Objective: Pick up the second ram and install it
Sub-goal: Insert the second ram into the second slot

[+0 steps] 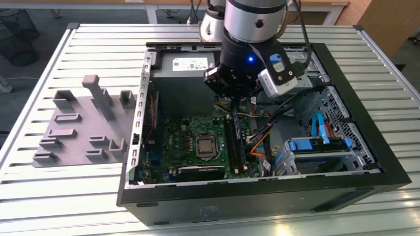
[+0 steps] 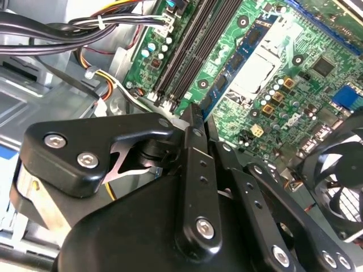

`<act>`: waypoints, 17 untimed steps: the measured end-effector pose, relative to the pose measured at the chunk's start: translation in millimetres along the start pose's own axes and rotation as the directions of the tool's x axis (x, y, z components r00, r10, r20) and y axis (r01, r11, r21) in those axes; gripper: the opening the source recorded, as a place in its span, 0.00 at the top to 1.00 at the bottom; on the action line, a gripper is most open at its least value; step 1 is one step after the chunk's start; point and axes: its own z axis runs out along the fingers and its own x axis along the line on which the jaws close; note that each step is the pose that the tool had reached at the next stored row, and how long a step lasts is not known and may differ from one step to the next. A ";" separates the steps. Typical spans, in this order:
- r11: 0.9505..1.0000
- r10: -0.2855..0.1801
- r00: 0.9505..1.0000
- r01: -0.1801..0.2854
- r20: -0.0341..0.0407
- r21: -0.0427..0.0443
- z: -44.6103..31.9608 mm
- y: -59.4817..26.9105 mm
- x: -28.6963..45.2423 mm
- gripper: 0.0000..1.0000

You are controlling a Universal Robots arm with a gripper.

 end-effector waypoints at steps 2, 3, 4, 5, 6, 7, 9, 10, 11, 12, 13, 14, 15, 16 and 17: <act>1.000 0.001 1.000 -0.001 -0.003 0.000 3.0 -0.3 -0.7 0.86; 1.000 0.001 1.000 -0.001 -0.004 0.000 4.8 -0.3 -0.7 0.86; 1.000 0.001 1.000 -0.001 -0.006 0.000 6.6 -0.3 -0.7 0.86; 1.000 0.001 1.000 -0.001 -0.007 0.000 8.5 -0.3 -0.7 0.86; 1.000 0.001 1.000 -0.001 -0.010 0.000 10.3 -0.5 -0.8 0.86; 1.000 0.000 1.000 0.000 -0.014 0.000 11.7 -1.0 -0.9 0.86; 1.000 0.001 1.000 -0.001 -0.022 0.001 13.3 -2.8 -1.0 0.86; 1.000 0.001 1.000 -0.001 -0.025 0.001 13.9 -3.9 -1.0 0.86; 1.000 0.001 1.000 -0.001 -0.028 0.001 14.3 -5.1 -1.0 0.86; 1.000 0.001 1.000 -0.001 -0.029 0.001 14.5 -6.4 -1.1 0.86; 1.000 0.001 1.000 -0.001 -0.030 0.001 14.5 -7.5 -1.1 0.86; 1.000 0.001 1.000 -0.001 -0.030 0.001 14.6 -8.0 -1.1 0.86; 1.000 0.001 1.000 -0.001 -0.030 0.001 14.8 -8.2 -1.1 0.86; 1.000 0.001 1.000 -0.001 -0.031 0.001 15.2 -8.4 -1.3 0.86; 1.000 0.001 0.999 -0.001 -0.034 0.001 15.7 -8.6 -1.8 0.86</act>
